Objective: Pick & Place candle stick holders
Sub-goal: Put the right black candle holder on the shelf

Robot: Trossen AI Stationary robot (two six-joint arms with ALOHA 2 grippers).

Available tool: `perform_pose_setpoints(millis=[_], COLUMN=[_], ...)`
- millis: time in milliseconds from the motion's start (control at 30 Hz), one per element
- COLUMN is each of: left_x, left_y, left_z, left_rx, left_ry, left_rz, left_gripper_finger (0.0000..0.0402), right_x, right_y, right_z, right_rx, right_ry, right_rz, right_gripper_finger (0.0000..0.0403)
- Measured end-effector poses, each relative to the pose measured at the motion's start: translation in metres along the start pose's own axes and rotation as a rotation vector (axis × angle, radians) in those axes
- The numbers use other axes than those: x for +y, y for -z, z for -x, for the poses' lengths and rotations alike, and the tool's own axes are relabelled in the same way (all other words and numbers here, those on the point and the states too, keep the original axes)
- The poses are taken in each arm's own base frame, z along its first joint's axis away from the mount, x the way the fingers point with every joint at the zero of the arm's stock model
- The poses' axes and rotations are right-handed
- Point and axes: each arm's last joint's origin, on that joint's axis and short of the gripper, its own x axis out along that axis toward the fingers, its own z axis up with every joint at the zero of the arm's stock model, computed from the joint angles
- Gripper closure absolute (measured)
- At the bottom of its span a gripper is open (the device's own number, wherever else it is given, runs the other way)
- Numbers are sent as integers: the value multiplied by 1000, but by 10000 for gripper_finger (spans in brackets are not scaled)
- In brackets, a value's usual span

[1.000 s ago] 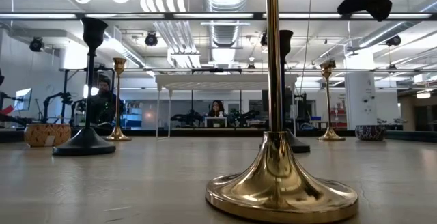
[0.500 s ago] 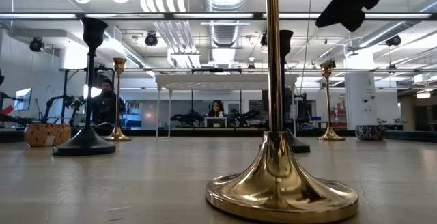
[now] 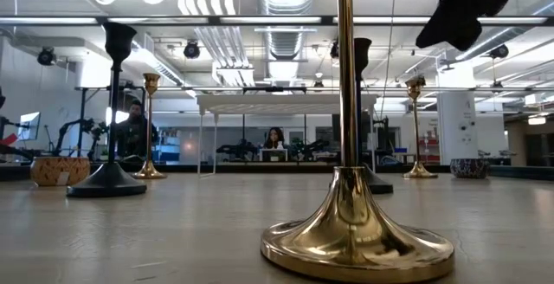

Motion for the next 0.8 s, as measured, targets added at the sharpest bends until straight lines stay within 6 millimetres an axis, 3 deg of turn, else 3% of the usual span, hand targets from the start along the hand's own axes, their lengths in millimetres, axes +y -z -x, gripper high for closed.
perform_pose_setpoints(millis=[400,800], left_x=[0,0], left_y=[0,0], left_z=[0,0], left_rx=[3,4], left_ry=[0,0], left_rz=[-25,-45], left_gripper_finger=[362,362], right_x=[15,31], right_y=[32,38], right_z=[-54,-99], right_rx=[11,28], right_ry=[56,76], right_rz=[-56,-14], right_gripper_finger=[364,257])
